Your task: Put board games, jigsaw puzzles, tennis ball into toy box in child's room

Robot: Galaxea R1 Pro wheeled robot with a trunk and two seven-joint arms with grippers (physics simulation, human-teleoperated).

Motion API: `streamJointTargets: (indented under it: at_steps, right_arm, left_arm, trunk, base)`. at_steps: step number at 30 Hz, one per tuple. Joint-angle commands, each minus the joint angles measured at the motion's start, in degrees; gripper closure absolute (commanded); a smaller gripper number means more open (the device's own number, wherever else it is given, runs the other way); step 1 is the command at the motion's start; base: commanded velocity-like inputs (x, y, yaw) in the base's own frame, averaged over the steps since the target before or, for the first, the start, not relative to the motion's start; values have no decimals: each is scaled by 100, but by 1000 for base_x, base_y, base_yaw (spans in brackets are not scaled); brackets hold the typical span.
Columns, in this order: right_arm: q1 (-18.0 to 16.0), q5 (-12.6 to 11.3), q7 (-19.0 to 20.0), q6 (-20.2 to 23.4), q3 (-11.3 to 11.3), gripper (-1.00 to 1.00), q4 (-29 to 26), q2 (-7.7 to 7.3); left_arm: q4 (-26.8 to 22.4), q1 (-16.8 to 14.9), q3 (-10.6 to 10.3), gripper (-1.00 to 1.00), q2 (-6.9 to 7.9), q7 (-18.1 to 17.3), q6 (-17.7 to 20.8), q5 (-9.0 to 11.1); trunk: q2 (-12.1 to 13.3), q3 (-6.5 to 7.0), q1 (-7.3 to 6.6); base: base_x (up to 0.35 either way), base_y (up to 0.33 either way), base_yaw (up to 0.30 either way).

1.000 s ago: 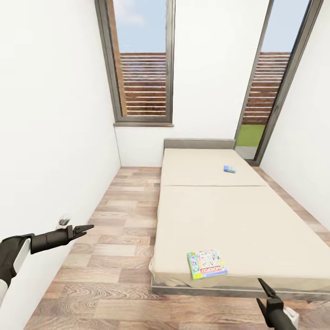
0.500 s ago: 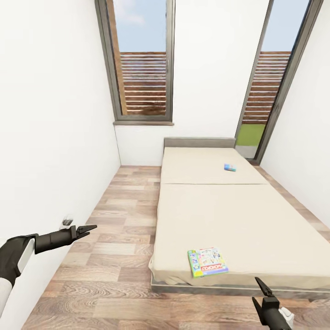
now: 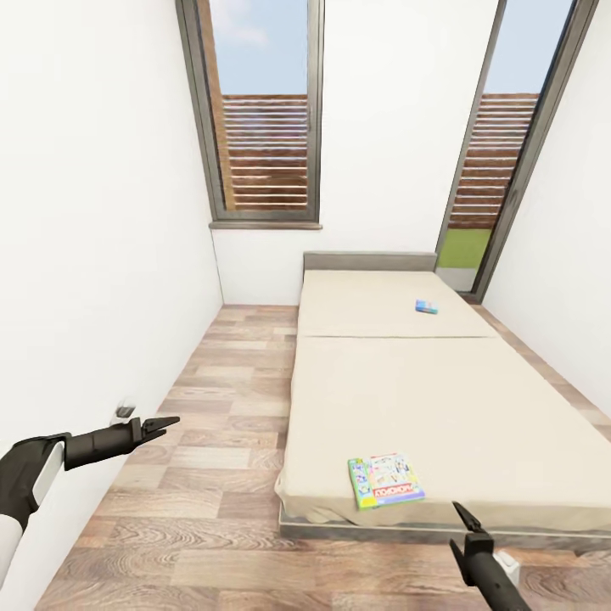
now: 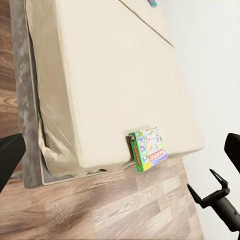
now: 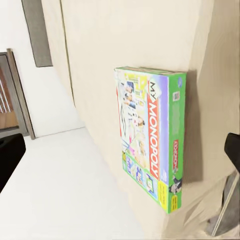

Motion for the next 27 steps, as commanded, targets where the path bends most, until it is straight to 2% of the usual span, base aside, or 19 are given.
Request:
streamJointTargets:
  at_steps: [1, 5, 11, 20, 25, 27]
  right_arm:
    - [-12, -43, -164, 25, -23, -100, 3, 2]
    - [-14, -87, -374, 11, -48, -100, 3, -16]
    - [-14, -102, -432, 20, -62, -100, 3, -45]
    - [-36, -92, -449, 33, -20, -100, 3, 76]
    - [-40, -89, -450, 34, -14, -100, 3, 106]
    - [-45, -82, -446, 34, -10, -100, 3, 138]
  left_arm:
    - [1, -4, 3, -100, 2, -9, 42, 17]
    - [1, -4, 7, -100, 1, -9, 40, 19]
    - [1, -4, 8, -100, -3, -10, 40, 25]
    - [-20, -4, 10, -100, -4, -17, 40, 26]
    - [-67, -4, 11, -100, -4, -17, 43, 26]
    - [-72, -5, 12, -100, -4, -17, 43, 26]
  trunk:
    - [-44, -24, 22]
    - [-205, -95, 110]
    - [-445, -203, 242]
    - [-806, -365, 440]
    - [-806, -365, 440]
    - [-887, -401, 483]
  base:
    - [0, 0, 0]
    - [0, 0, 0]
    - [0, 0, 0]
    - [0, 0, 0]
    - [0, 0, 0]
    - [0, 0, 0]
